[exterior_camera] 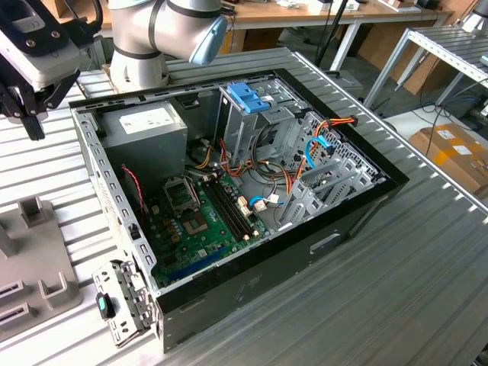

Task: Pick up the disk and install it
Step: 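Reach for the disk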

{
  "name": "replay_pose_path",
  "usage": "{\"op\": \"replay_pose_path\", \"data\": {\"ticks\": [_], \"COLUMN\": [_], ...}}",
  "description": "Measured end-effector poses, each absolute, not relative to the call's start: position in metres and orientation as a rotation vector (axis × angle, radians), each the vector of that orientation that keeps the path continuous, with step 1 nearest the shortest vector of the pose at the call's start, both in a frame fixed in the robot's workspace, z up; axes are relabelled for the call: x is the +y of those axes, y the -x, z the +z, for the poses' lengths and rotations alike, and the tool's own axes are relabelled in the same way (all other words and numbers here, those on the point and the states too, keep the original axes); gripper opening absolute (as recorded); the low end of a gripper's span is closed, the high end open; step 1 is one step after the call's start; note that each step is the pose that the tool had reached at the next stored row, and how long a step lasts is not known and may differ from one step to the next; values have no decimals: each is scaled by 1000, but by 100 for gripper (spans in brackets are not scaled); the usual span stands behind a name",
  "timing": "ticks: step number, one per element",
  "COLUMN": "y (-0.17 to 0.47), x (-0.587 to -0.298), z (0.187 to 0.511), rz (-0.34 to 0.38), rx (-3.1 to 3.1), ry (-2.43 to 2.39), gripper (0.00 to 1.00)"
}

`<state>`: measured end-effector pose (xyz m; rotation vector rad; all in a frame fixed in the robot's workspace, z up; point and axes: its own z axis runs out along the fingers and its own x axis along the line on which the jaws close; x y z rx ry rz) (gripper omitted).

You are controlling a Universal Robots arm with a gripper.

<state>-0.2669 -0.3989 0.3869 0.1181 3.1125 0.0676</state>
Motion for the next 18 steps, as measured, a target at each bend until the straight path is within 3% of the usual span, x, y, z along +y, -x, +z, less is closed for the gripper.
{"op": "replay_pose_path", "data": {"ticks": [18], "y": [287], "x": [-399], "z": [386], "rz": [68], "rx": [3112], "ry": [-118], "gripper": [11]}}
